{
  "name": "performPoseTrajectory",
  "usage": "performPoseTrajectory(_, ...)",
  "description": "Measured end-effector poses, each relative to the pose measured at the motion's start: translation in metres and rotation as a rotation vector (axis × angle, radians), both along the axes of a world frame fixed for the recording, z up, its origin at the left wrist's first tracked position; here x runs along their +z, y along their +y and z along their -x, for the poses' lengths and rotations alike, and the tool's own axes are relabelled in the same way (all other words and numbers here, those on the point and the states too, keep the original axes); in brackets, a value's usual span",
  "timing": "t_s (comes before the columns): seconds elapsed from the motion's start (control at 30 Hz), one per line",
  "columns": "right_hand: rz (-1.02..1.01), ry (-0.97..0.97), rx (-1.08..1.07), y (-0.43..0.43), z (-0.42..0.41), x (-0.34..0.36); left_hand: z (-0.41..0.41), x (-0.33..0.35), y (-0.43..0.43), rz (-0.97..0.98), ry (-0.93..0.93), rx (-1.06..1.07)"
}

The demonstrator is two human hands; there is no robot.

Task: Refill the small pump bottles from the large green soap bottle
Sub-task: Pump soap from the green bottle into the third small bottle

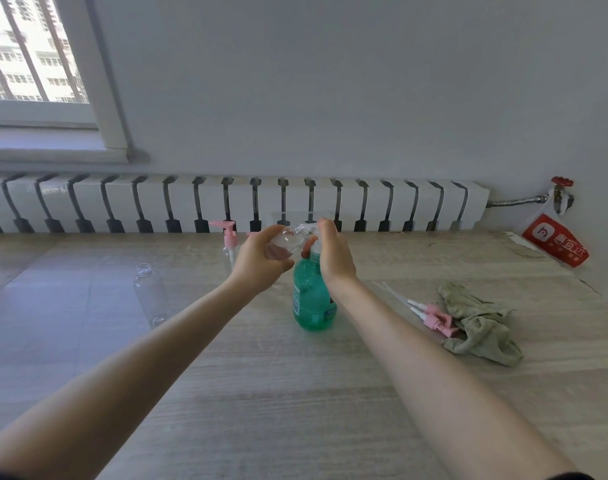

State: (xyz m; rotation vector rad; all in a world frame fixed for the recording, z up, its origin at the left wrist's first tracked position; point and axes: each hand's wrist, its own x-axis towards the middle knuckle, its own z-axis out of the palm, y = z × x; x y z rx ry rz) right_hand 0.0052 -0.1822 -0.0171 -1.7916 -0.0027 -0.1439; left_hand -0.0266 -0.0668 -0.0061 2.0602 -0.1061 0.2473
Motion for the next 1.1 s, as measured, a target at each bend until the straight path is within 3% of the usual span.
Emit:
performPoseTrajectory(0.43, 0.002, -0.028, 0.008, -0.0004, -0.0083, -0.0100, 0.0018, -0.0034, 0.0009, -0.050, -0.034, 0.000)
performPoseTrajectory(1.1, -0.003, -0.038, -0.008, -0.0011, -0.0015, -0.0042, 0.0015, -0.0012, -0.0023, 0.035, 0.002, -0.006)
